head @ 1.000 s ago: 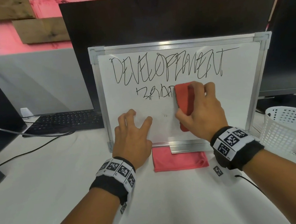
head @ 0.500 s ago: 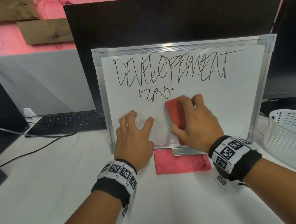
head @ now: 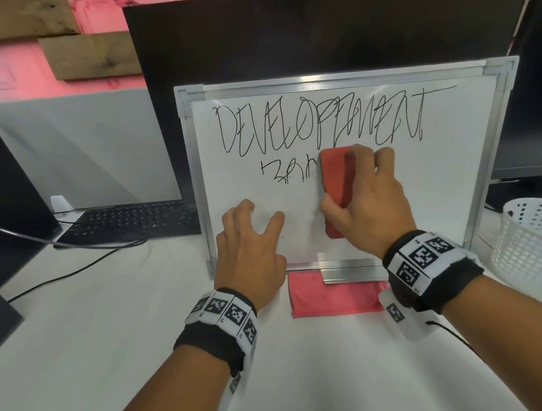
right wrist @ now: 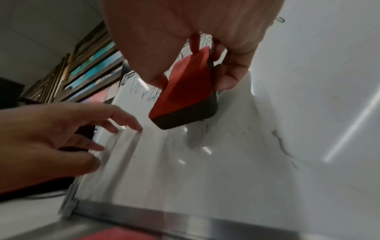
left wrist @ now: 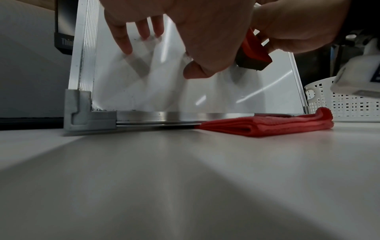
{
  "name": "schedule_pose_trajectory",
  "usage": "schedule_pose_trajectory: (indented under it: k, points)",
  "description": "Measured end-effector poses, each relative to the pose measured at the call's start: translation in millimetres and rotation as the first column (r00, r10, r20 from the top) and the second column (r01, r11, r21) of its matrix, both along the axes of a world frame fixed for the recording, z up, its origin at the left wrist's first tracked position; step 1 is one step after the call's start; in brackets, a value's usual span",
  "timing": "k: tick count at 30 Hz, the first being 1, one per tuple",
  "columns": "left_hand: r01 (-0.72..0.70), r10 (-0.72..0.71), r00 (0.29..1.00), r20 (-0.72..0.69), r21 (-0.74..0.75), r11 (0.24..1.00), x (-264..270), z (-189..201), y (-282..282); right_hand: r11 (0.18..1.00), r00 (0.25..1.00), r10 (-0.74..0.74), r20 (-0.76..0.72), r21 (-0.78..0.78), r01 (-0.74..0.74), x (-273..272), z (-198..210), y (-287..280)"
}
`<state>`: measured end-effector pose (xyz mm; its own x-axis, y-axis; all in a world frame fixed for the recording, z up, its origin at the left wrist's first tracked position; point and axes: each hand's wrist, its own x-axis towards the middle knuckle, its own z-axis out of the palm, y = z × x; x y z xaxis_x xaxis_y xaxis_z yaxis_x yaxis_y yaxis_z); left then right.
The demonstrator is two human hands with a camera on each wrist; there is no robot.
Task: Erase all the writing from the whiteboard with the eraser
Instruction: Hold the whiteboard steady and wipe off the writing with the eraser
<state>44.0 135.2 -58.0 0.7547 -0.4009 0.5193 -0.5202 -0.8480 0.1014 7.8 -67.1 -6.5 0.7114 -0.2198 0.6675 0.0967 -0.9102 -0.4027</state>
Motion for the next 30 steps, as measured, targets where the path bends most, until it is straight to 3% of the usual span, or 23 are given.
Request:
schedule_pose_trajectory:
  k: [5,10,16,24,30]
  points:
    - [0.012,-0.012,1.0,0.0,-0.015,1.0,0.9,-1.8,0.6,0.992,0.99,0.018,-0.139,-0.118,-0.035,-13.2,-19.5,3.2]
    - [0.012,-0.012,1.0,-0.001,-0.016,1.0,1.4,-1.5,0.9,0.996,0.996,-0.072,-0.05,0.048,0.074,-12.8,-13.6,-16.4]
    - [0.011,-0.012,1.0,-0.012,-0.035,0.999,0.1,-1.3,-0.3,0.998,0.981,-0.026,-0.193,-0.066,0.013,-24.4,-28.5,-9.3]
    - [0.009,-0.009,1.0,-0.006,-0.055,0.998,0.9,-0.1,4.8,0.999,0.995,0.0,-0.103,-0.032,-0.003,-2.5,5.5,10.3]
    - [-0.006,0.006,1.0,0.006,-0.059,0.998,5.9,1.1,15.7,0.996,0.983,0.02,-0.184,-0.08,-0.035,-9.0,-9.2,28.3]
